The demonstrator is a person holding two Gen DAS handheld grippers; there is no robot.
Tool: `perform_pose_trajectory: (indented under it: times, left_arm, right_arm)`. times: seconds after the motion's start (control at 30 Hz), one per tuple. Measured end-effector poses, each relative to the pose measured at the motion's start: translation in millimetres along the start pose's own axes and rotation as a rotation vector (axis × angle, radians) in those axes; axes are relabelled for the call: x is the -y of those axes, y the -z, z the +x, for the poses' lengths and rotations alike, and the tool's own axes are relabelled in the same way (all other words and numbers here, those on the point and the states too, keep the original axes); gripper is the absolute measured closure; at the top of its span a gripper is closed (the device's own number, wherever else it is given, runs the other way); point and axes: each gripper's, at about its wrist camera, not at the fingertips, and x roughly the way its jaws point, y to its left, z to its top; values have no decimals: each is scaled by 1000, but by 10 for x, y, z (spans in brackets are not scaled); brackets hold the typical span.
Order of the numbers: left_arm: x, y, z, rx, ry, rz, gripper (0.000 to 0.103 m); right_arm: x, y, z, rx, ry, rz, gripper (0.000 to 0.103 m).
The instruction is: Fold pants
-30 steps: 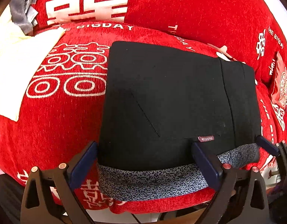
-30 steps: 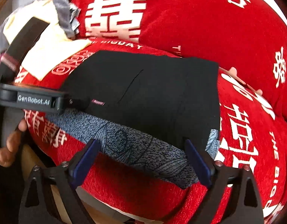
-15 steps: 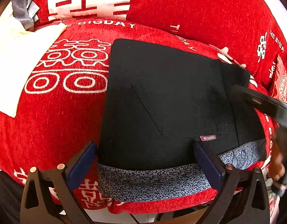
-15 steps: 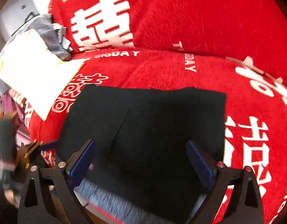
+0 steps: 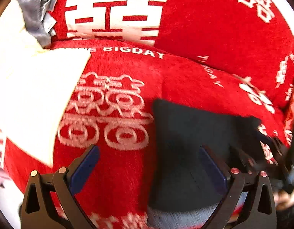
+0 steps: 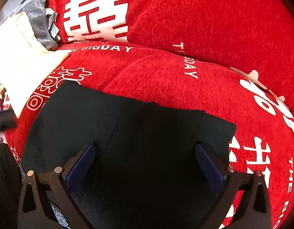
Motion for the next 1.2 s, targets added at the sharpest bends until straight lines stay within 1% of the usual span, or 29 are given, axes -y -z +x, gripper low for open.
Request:
perform_pose_trajectory:
  times: [0.03,0.1,0.13,0.2,0.37,0.47,0.6,0.63,0.7,0.73,0.77,0.8,0.83,0.87,0.9,0.93,0.97,1.03,1.13,1.2]
  left_arm:
    - [-18,-123,128,-26,-4,-8,0]
    - [-40,-262,306,-60,-14,-21,0]
    - [-40,-336,437,-78,-61,-22,0]
    - [-8,-405,651,-112,-117,2,0]
    - [46,-412,984,-166,-133,45,0]
    - [-3,-441,1116,-202,-96,14,0]
    - [144,-407,1125,-149,-152,132,0]
    - [144,-409,1121,-152,-152,130,0]
    - [59,-472,1057,-185,-124,69,0]
    - [-2,-507,946,-175,-103,27,0]
    - [-24,-511,840,-148,-82,7,0]
    - [-42,-511,741,-121,-58,-3,0]
    - [-7,-484,645,-100,-41,4,0]
    - [40,-449,625,-102,-41,23,0]
    - [111,-391,647,-119,-54,57,0]
    - [199,-305,700,-145,-87,96,0]
    - [247,-230,716,-142,-121,117,0]
    - [297,-83,602,-76,-175,133,0]
    - [299,66,436,-46,-182,128,0]
    - [301,141,363,-45,-174,131,0]
  right_arm:
    - [-2,14,-7,10,1,-2,0]
    - [-10,30,-24,28,4,-4,0]
    - [-19,36,-28,35,7,-7,0]
    - [-26,40,-30,43,10,-7,0]
    - [-25,19,-12,48,18,6,0]
    - [-24,13,-2,53,23,10,0]
    - [-16,0,4,53,22,14,0]
    - [-18,0,3,50,22,14,0]
    - [-19,-42,2,18,23,17,0]
    - [-22,-76,-3,-8,26,18,0]
    - [-29,-142,-24,-51,35,25,0]
    - [-33,-175,-44,-68,42,35,0]
    - [-34,-204,-64,-76,47,48,0]
    - [-30,-251,-71,-87,63,73,0]
    - [-21,-268,-54,-97,82,89,0]
    - [-12,-279,-14,-115,110,110,0]
    - [-6,-268,28,-137,124,121,0]
    - [-61,-224,7,-141,142,107,0]
    - [-163,-81,-143,-138,141,53,0]
    - [-198,72,-278,-119,140,31,0]
